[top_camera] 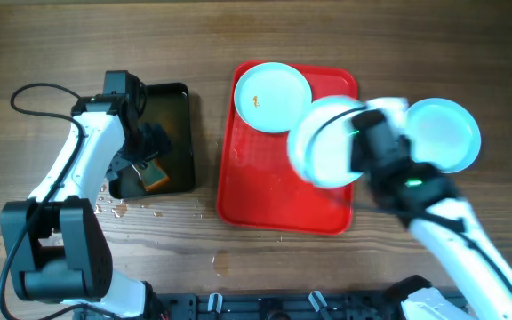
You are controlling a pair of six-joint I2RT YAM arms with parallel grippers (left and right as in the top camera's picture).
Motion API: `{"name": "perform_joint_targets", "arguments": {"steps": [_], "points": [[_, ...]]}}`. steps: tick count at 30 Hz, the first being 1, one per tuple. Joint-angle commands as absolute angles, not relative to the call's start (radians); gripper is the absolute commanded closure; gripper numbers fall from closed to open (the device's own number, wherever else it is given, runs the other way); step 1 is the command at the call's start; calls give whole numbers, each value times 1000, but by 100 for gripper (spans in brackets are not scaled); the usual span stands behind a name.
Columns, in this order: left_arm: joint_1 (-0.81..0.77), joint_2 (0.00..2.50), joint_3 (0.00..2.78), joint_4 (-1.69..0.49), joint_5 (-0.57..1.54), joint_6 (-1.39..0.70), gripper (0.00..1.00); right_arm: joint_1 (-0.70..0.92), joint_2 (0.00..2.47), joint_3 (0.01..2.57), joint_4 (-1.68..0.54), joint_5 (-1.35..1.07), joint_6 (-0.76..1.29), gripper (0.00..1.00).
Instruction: Clean dirty plates on tray and stack at the side
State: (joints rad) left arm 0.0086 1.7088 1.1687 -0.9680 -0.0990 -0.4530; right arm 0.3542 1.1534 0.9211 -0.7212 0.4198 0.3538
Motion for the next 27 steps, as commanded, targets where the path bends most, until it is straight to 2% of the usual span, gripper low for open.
{"name": "perform_joint_targets", "arguments": {"steps": [1,3,6,11,14,17,19,23,27], "points": [[12,1703,1163,-969,-94,-449,0,38,1119,934,-717,89,422,96],[12,1703,1163,-969,-94,-449,0,-176,1147,934,-705,-13,421,96],[12,1703,1163,-969,-94,-449,0,-396,1212,934,-673,-88,422,96],[12,1703,1163,-969,-94,-449,0,-616,1383,934,-616,-118,455,96],[12,1703,1163,-969,-94,-449,0,-641,1489,934,-575,-146,453,94],[12,1703,1163,-969,-94,-449,0,-639,1544,934,-532,-212,435,72],[12,1703,1163,-969,-94,-449,0,-635,1538,935,-504,-348,392,65],[12,1703,1163,-969,-94,-449,0,-573,1455,944,-463,-604,332,64],[12,1703,1163,-969,-94,-449,0,-347,1333,970,-506,-636,246,61]]}}
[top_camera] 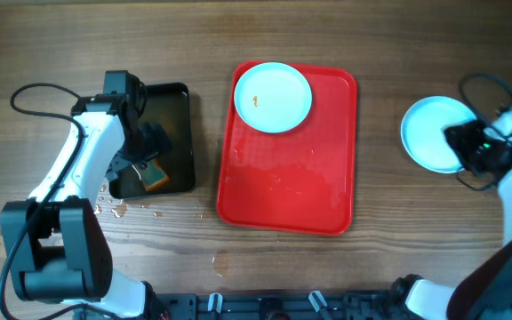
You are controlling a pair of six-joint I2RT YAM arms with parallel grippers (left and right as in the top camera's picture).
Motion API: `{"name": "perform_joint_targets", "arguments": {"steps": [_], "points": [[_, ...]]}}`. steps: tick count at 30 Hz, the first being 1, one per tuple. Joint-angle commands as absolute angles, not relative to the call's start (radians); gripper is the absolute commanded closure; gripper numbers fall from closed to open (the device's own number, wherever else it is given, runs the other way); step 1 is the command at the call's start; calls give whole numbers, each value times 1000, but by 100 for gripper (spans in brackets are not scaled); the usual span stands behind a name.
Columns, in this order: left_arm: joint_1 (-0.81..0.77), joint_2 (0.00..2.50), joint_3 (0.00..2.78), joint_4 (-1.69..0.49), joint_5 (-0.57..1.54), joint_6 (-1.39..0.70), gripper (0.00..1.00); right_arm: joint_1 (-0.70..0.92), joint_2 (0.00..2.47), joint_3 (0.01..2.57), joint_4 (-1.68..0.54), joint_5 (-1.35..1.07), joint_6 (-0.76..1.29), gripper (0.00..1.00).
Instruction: Clean dirty plates on tray and stack at the side
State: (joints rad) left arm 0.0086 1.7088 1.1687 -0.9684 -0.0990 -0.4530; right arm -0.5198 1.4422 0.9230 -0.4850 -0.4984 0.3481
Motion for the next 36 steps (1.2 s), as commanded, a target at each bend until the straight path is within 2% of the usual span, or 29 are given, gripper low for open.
{"name": "perform_joint_targets", "arguments": {"steps": [1,6,9,11,13,16,17,18,23,26,28,30,34,36], "points": [[12,1703,1163,-969,-94,-449,0,-255,1314,978,-515,-614,235,59],[12,1703,1163,-969,-94,-449,0,162,1338,987,-434,-323,236,46],[12,1703,1163,-969,-94,-449,0,339,1422,987,-340,-57,236,43],[12,1703,1163,-969,-94,-449,0,391,1489,987,-283,100,236,43],[12,1703,1163,-969,-94,-449,0,406,1568,987,-210,165,235,45],[12,1703,1163,-969,-94,-449,0,406,1688,987,-85,87,235,67],[12,1703,1163,-969,-94,-449,0,406,1762,987,-6,20,236,79],[12,1703,1163,-969,-94,-449,0,406,1787,987,20,2,236,83],[12,1703,1163,-969,-94,-449,0,405,1885,987,62,2,239,75],[12,1703,1163,-969,-94,-449,0,405,1908,986,12,2,239,79],[12,1703,1163,-969,-94,-449,0,405,1903,987,-68,2,271,89],[12,1703,1163,-969,-94,-449,0,405,1863,987,-184,-1,351,92],[12,1703,1163,-969,-94,-449,0,406,1747,987,-394,-30,435,93],[12,1703,1163,-969,-94,-449,0,406,1676,987,-514,-84,470,89]]}}
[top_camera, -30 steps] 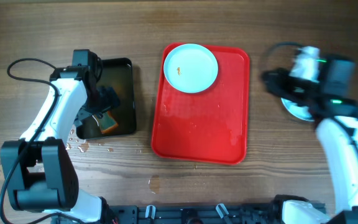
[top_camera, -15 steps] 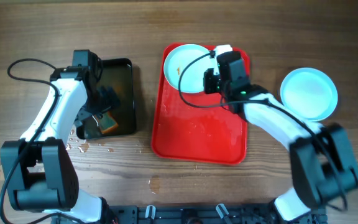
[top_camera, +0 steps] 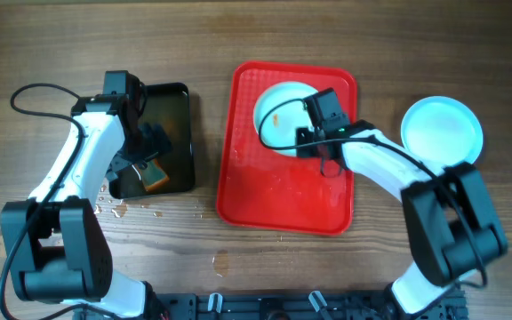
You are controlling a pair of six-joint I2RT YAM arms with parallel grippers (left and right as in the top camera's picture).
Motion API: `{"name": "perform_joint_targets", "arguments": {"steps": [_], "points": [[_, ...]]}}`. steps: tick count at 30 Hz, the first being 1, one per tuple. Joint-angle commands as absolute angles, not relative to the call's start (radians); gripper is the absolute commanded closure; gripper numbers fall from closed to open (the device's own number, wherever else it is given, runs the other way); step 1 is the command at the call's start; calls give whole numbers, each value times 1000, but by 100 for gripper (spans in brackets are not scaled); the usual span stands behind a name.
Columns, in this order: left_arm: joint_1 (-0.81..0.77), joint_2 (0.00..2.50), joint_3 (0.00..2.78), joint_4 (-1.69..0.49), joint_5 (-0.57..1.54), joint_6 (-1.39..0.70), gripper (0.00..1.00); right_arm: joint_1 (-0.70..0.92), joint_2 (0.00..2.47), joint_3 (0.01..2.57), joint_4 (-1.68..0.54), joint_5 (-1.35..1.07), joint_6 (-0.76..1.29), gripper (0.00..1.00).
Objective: Clean dirty plates on tray and stack at the side
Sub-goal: 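Grip the rim of the last white plate on red tray with right gripper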
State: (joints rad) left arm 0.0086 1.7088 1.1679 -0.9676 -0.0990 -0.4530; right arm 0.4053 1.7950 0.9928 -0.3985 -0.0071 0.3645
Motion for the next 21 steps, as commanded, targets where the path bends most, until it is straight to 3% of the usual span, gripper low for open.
{"name": "perform_joint_targets", "arguments": {"steps": [1,6,15,21], "points": [[12,1703,1163,-969,-94,-449,0,406,1639,987,-560,-87,471,87],[12,1703,1163,-969,-94,-449,0,386,1510,987,-591,112,433,73],[12,1703,1163,-969,-94,-449,0,242,1622,953,-524,131,302,71],[12,1703,1163,-969,-94,-449,0,198,1727,953,-399,-8,210,71]]}}
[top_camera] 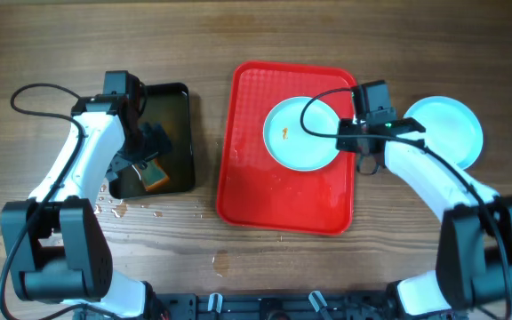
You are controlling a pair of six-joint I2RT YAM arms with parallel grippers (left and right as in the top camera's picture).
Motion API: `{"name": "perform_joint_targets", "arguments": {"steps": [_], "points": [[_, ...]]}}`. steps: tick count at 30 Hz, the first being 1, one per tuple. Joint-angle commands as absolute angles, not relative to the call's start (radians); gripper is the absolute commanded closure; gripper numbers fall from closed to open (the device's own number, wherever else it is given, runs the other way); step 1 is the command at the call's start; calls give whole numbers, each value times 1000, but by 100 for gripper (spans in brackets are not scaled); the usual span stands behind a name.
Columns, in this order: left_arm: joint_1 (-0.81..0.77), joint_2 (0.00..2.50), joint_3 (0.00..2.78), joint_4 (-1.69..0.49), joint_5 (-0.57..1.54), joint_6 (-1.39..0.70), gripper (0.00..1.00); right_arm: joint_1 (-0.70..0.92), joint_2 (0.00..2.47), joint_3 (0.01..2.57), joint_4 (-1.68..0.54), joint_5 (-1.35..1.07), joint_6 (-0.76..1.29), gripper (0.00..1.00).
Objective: Clean dirty plates on tray and stack at the side
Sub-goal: 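Grip the rim of the last white plate on red tray with right gripper, then grasp the green sponge in black tray with left gripper and lift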
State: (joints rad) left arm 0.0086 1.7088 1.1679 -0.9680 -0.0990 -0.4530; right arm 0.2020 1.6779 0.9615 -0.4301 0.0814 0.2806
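A pale blue plate [314, 147] with an orange speck lies on the red tray [278, 200], toward its right side. My right gripper [352, 133] is at the plate's right rim and looks shut on it. To the right of the tray, clean pale blue plates [447, 132] are stacked on the table. My left gripper [149, 164] reaches down into the black basin [178, 102], its fingers on an orange-brown sponge [156, 180].
Water drops lie on the wood below the basin [114, 209] and below the tray's left corner. The right arm's cable loops over the plate and the tray's right edge. The robot base rail runs along the front edge.
The dirty plate has moved from the tray's upper middle to its right side. My right gripper has shifted from the plate's right part to its right rim. The left arm has not moved.
My right gripper first held a plate above the tray's right side while another dirty plate lay at the tray's top. Then the carried plate lay on the stack at the right. Then the gripper was at the remaining plate, which now sits farther right on the tray.
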Motion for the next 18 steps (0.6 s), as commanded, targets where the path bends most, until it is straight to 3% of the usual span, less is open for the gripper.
{"name": "perform_joint_targets", "arguments": {"steps": [1,6,8,11,18], "points": [[12,1703,1163,-969,-94,-449,0,198,1742,953,-389,-31,210,72],[12,1703,1163,-954,-10,-453,0,199,1802,953,-377,-125,209,77],[12,1703,1163,-986,113,-453,0,199,1804,953,-393,-132,210,89],[12,1703,1163,-993,160,-453,0,199,1784,955,-456,-132,210,94],[14,1685,1163,-1043,167,-452,0,242,1686,955,-705,-126,310,96]]}}
